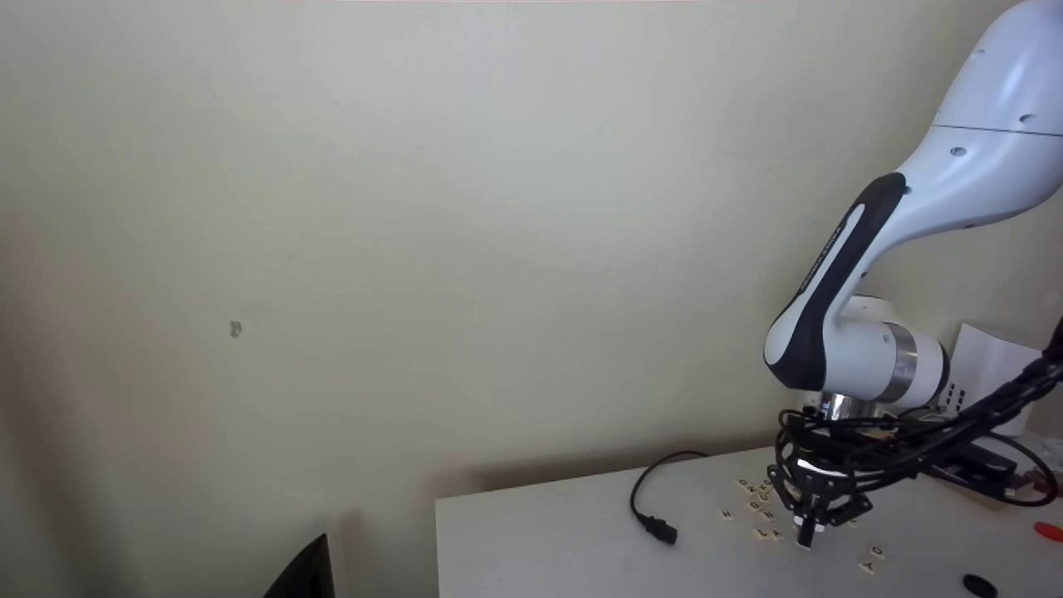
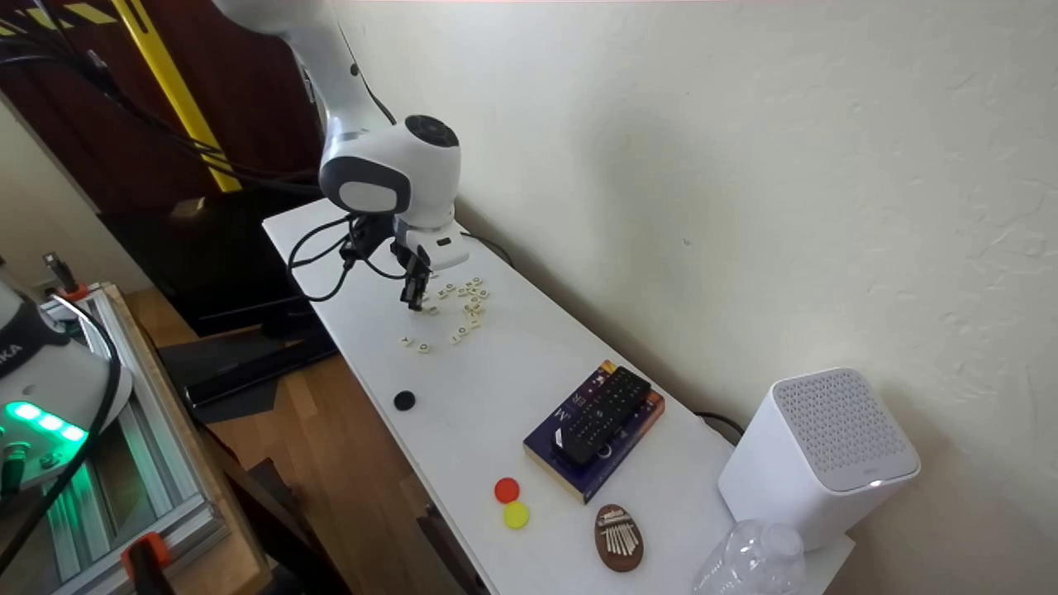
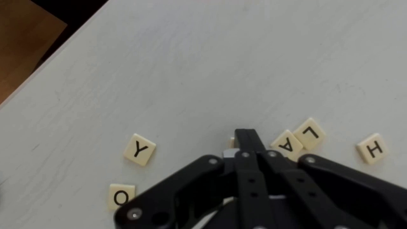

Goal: Arrange the letter tiles

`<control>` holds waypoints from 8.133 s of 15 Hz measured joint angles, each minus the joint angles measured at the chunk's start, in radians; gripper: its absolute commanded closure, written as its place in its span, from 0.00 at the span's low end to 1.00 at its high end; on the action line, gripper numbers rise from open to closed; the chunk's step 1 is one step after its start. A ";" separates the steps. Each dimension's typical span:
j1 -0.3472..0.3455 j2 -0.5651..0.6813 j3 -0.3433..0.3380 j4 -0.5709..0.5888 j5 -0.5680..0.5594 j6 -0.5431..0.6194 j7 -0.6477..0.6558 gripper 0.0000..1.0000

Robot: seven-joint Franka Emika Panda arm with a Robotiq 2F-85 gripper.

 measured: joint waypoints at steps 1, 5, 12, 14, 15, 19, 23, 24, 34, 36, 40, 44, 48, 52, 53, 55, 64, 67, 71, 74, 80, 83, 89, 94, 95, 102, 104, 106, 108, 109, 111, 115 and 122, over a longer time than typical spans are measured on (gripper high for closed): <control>0.000 0.000 0.000 0.001 0.005 0.000 0.005 1.00; 0.000 0.004 0.002 0.010 0.036 0.000 0.023 1.00; 0.000 0.009 0.006 0.022 0.087 0.000 0.044 1.00; 0.000 0.010 0.006 0.023 0.103 0.000 0.048 1.00; 0.000 0.010 0.006 0.024 0.110 0.000 0.050 1.00; 0.000 0.011 0.006 0.025 0.140 0.000 0.058 1.00; 0.000 0.011 0.006 0.026 0.170 0.000 0.068 1.00; 0.000 0.011 0.006 0.026 0.180 0.000 0.071 1.00; 0.012 0.012 -0.004 0.029 0.233 -0.004 0.127 1.00; 0.015 0.013 -0.007 0.030 0.244 -0.005 0.139 1.00; 0.015 0.015 -0.008 0.035 0.283 -0.006 0.145 1.00; 0.019 0.015 -0.012 0.036 0.317 -0.007 0.149 1.00; 0.029 0.015 -0.021 0.037 0.346 -0.010 0.159 1.00; 0.040 0.015 -0.031 0.038 0.375 -0.013 0.181 1.00; 0.042 0.015 -0.032 0.038 0.383 -0.013 0.185 1.00; 0.046 0.015 -0.036 0.039 0.397 -0.014 0.196 1.00; 0.076 0.019 -0.060 0.051 0.429 -0.021 0.263 1.00; 0.082 0.020 -0.066 0.053 0.429 -0.024 0.277 1.00; 0.088 0.020 -0.070 0.054 0.429 -0.026 0.288 1.00; 0.088 0.020 -0.070 0.056 0.433 -0.025 0.288 1.00; 0.088 0.022 -0.070 0.063 0.459 -0.022 0.281 1.00; 0.088 0.022 -0.071 0.063 0.460 -0.022 0.278 1.00; 0.073 0.004 -0.069 0.061 0.501 -0.022 0.153 1.00; 0.063 -0.018 -0.070 0.046 0.499 -0.023 -0.022 1.00; 0.063 -0.020 -0.069 0.041 0.497 -0.023 -0.065 1.00; 0.064 -0.023 -0.068 0.018 0.463 -0.014 -0.302 1.00; 0.064 -0.023 -0.070 0.011 0.452 -0.005 -0.353 1.00; 0.064 -0.022 -0.072 0.007 0.444 0.005 -0.404 1.00; 0.064 -0.020 -0.072 0.007 0.442 0.020 -0.453 1.00; 0.064 -0.019 -0.072 0.007 0.442 0.030 -0.475 1.00; 0.063 -0.019 -0.072 0.007 0.442 0.052 -0.514 1.00; 0.063 -0.014 -0.070 0.007 0.442 0.065 -0.571 1.00; 0.066 0.004 -0.068 0.007 0.442 0.066 -0.635 1.00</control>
